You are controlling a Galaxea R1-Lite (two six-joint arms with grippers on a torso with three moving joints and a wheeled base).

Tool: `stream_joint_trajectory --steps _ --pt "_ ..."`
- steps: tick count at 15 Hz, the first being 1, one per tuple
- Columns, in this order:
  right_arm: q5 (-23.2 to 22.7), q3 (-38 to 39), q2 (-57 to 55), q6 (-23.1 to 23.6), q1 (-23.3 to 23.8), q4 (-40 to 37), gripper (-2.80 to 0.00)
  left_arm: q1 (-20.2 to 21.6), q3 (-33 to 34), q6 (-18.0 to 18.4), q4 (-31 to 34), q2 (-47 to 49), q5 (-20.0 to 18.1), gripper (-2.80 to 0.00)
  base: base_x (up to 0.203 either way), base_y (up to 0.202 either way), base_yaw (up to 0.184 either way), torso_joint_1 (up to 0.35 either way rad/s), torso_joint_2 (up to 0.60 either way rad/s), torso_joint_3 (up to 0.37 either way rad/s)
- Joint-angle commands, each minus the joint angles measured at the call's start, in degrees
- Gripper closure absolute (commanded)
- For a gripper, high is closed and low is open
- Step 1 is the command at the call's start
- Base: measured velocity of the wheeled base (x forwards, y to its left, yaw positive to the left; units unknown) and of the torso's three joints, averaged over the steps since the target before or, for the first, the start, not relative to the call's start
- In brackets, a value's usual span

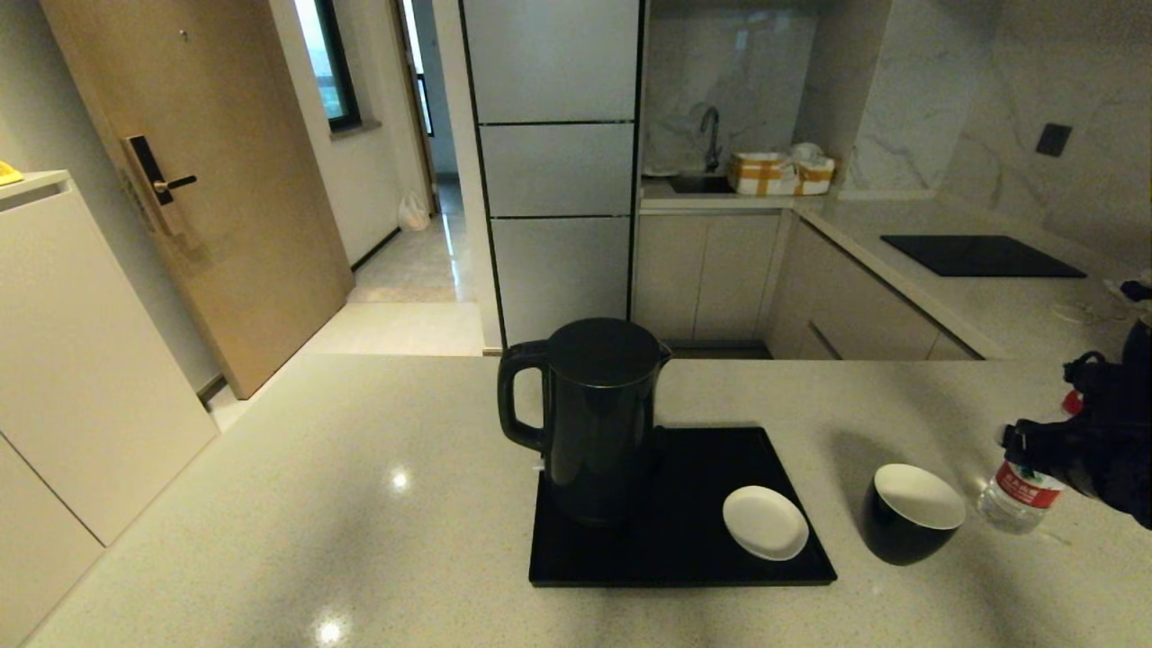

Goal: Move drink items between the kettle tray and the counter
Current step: Place it on the right, then pick up the kettle

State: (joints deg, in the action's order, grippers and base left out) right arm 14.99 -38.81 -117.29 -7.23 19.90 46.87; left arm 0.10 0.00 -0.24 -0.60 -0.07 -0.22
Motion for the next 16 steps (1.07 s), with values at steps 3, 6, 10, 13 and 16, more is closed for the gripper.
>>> stream_joint_trajectory --steps 3,6,10,13,16 --pt "-1.3 1.3 16.1 0.5 -0.4 -8.7 -2.80 0.0 0.0 0.0 0.0 0.0 0.0 0.00 0.000 0.000 0.000 0.000 0.00 0.000" --pt "-2.9 0.9 26.5 0.7 -0.5 -16.8 0.00 0.1 0.0 0.0 0.0 0.0 0.0 0.00 0.000 0.000 0.000 0.000 0.00 0.000" --pt "-8.7 -3.7 43.9 0.6 -0.9 -34.7 0.00 0.0 0.0 0.0 0.0 0.0 0.0 0.00 0.000 0.000 0.000 0.000 0.00 0.000" --pt "-13.9 -10.2 59.5 0.6 -1.3 -51.7 0.00 0.0 0.0 0.0 0.0 0.0 0.0 0.00 0.000 0.000 0.000 0.000 0.00 0.000" --pt "-20.3 -23.3 72.8 2.2 -1.6 -72.8 0.00 0.0 0.0 0.0 0.0 0.0 0.0 0.00 0.000 0.000 0.000 0.000 0.00 0.000"
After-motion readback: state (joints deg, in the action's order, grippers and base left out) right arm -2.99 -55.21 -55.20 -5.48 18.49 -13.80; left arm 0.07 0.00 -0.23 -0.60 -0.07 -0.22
